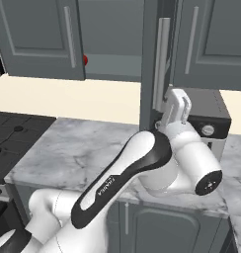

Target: Pick the tomato from the counter and place it in the cabinet. Then close the cabinet.

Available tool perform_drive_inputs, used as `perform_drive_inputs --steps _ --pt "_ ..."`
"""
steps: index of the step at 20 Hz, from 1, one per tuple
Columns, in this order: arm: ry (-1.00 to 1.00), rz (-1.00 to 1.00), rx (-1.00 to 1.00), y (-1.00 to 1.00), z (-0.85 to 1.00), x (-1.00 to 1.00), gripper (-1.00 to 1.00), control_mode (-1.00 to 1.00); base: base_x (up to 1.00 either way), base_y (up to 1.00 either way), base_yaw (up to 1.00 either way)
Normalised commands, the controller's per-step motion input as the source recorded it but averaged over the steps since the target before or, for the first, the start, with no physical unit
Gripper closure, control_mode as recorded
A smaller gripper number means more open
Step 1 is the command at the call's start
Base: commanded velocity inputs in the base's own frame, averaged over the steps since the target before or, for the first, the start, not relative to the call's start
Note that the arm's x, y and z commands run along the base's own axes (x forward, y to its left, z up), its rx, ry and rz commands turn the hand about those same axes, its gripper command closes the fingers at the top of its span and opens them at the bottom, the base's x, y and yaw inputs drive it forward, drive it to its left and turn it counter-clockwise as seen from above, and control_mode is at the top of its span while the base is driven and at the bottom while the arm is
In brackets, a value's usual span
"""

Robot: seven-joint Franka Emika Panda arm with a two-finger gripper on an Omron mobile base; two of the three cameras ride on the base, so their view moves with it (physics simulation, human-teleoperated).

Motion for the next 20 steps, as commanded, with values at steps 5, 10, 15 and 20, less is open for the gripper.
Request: perform_drive_inputs --steps 5,10,15,20 --pt "-0.26 0.31 -0.14 0.73 0.23 0.46 -1.0 -1.0 0.0 0.0 0.0" --pt "-0.3 0.26 -0.31 1.0 0.28 0.24 -1.0 -1.0 0.0 0.0 0.0" --pt "-0.14 0.08 -0.29 1.0 0.11 0.58 -1.0 -1.0 0.0 0.0 0.0" --pt "-0.01 -0.07 -0.2 0.94 0.05 0.74 -1.0 -1.0 0.0 0.0 0.0"
